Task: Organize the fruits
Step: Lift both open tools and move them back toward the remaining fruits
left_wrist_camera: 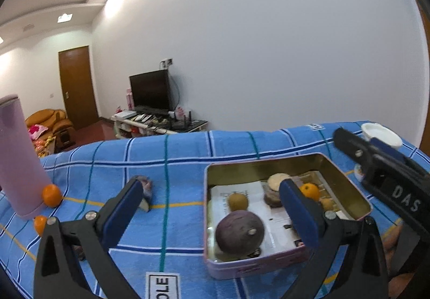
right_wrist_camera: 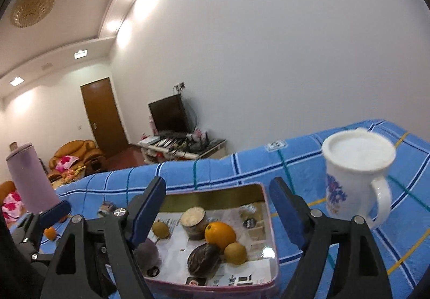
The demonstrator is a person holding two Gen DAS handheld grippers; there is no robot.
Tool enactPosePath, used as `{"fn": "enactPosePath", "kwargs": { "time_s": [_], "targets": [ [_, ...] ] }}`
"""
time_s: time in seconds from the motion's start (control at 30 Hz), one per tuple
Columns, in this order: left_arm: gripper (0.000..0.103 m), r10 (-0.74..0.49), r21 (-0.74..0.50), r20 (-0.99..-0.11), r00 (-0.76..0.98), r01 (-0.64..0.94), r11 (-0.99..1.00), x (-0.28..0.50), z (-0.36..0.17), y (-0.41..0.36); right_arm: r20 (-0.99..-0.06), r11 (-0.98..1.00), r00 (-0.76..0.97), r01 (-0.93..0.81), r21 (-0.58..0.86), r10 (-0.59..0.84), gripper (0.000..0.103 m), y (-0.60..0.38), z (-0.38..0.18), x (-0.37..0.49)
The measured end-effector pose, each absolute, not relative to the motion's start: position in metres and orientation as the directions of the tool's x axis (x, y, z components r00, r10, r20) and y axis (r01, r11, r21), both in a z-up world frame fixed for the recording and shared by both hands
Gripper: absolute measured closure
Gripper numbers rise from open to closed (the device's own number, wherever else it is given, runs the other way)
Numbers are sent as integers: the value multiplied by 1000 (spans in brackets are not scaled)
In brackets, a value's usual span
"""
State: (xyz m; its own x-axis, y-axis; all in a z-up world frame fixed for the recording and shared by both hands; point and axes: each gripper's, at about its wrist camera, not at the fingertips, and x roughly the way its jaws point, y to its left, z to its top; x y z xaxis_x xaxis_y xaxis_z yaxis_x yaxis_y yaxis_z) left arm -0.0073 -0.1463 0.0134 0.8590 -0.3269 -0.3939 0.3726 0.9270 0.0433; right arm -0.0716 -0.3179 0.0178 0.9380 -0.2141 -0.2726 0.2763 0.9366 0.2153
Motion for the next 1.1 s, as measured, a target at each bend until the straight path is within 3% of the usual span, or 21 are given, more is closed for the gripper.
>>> {"fn": "enactPosePath", "kwargs": {
  "time_s": [1.1],
  "targets": [
    [0,-238,64,-392,889,285,957,-17,7,-122,-225,923,926,344,172,-303,22,-297,25,-90]
  ]
}}
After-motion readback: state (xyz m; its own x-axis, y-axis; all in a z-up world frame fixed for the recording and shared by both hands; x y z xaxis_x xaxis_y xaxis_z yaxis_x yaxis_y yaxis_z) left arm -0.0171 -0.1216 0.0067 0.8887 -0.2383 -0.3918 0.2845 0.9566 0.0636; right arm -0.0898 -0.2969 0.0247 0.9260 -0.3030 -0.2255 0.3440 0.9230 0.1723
